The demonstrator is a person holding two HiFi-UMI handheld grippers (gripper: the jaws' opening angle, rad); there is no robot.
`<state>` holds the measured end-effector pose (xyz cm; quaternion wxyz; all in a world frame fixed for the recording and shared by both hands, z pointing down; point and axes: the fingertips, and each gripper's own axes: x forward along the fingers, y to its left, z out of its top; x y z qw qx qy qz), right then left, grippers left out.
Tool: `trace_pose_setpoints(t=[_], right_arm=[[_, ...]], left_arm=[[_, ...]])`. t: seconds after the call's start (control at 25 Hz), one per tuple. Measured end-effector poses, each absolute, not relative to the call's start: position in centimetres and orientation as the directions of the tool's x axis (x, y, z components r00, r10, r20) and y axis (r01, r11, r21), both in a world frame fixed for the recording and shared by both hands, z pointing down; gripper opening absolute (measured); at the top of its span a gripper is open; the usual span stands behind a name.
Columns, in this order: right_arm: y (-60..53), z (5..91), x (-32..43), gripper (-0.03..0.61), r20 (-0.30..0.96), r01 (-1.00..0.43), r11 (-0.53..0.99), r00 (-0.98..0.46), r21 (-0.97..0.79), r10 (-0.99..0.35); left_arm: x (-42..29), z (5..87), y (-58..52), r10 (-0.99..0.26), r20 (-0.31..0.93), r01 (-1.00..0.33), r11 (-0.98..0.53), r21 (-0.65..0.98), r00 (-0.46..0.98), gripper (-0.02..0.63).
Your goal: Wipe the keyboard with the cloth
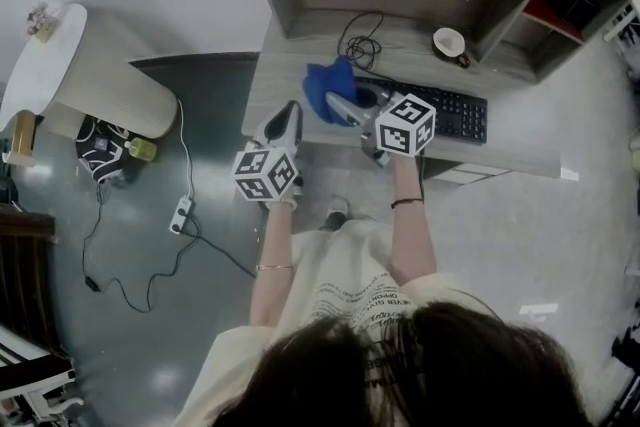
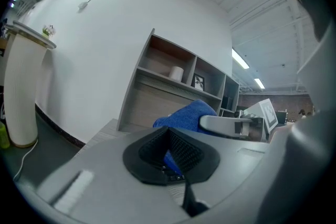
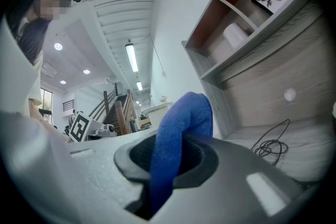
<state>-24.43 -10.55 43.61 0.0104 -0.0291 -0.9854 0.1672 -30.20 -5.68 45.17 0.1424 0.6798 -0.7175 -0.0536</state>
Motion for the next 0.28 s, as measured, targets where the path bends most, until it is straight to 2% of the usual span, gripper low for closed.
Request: trace_pose_setpoints(t=[0.28], right_arm=[[-10.25, 43.26, -24.01, 0.052, 0.004, 0.055, 0.943, -0.998, -0.330, 0.060]], left_arm=[[-29.75, 44.81, -5.35, -0.991, 0.129, -0.962, 0.071, 0.264, -0.038, -0.003]])
